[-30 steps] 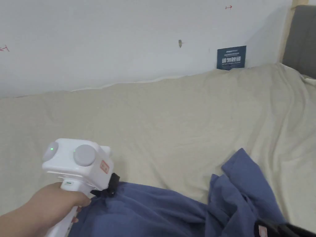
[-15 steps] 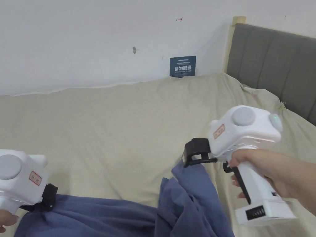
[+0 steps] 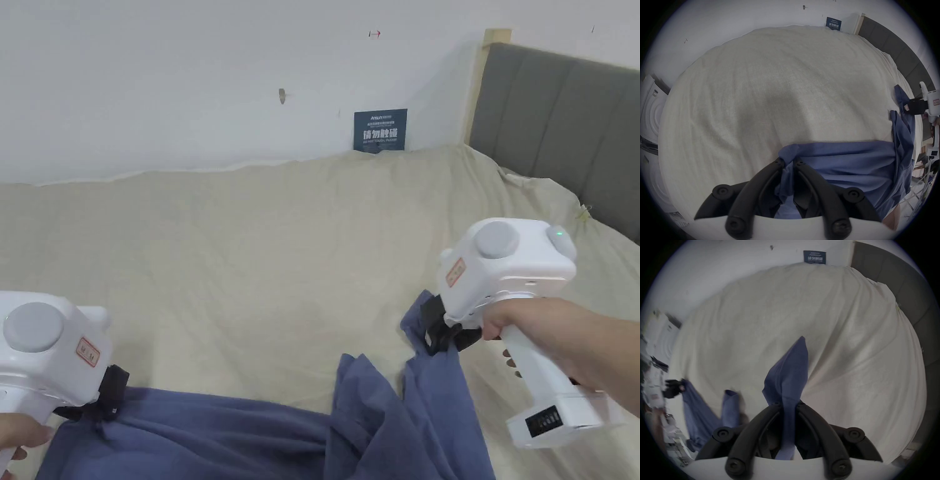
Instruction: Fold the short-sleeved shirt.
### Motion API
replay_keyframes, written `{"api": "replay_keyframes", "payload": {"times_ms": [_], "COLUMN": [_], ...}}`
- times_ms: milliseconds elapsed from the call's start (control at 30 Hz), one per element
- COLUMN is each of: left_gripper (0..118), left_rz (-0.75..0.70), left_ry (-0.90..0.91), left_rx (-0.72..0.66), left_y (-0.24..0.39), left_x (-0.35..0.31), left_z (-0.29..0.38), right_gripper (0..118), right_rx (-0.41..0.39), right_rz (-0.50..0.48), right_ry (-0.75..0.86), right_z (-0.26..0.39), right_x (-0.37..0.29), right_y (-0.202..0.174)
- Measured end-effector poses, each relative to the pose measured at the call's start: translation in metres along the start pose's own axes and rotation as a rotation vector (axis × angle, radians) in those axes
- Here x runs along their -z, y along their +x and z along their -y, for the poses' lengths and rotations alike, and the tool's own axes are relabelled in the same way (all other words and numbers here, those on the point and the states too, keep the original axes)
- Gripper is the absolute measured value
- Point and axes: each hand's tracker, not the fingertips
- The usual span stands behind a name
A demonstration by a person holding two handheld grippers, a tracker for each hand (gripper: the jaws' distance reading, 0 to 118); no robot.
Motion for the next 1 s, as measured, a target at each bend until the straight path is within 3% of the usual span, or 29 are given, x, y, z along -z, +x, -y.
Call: {"api": "replay_keyframes", "payload": {"times_ms": [100, 267, 433, 567, 767, 900, 1000], "left_gripper": [10, 10, 10, 10, 10, 10, 10], "left_rz": [0.006, 0.127, 0.152, 0.224, 0.221, 0.189, 0.149], "left_ry": [0.021, 0.147, 0.199, 0.300, 0.505, 0.634, 0.805], "left_rx": [-0.004, -0.131, -0.072, -0.093, -0.038, 0.002, -0.038], "left_y": [-0.004, -0.016, -0.017, -0.017, -0.016, -0.029, -0.037], "left_x": [-0.012, -0.056, -0.103, -0.166, -0.299, -0.376, -0.430], "left_z": [0.004, 0.019, 0.039, 0.062, 0.088, 0.090, 0.099], "right_gripper": [9, 9, 9, 9, 9, 9, 9], "right_rx": [0.007, -0.029, 0.023, 0.015, -0.078, -0.090, -0.045], "right_rz": [-0.068, -0.116, -0.233, -0.282, -0.306, -0.326, -0.307], "right_ry": [0.082, 0.210, 0.290, 0.352, 0.525, 0.657, 0.743], "right_z": [0.007, 0.039, 0.058, 0.079, 0.098, 0.098, 0.096], "right_x": [-0.030, -0.085, -0.133, -0.187, -0.290, -0.364, -0.407], "right_y": [0.014, 0.022, 0.031, 0.025, -0.001, -0.019, -0.029]}}
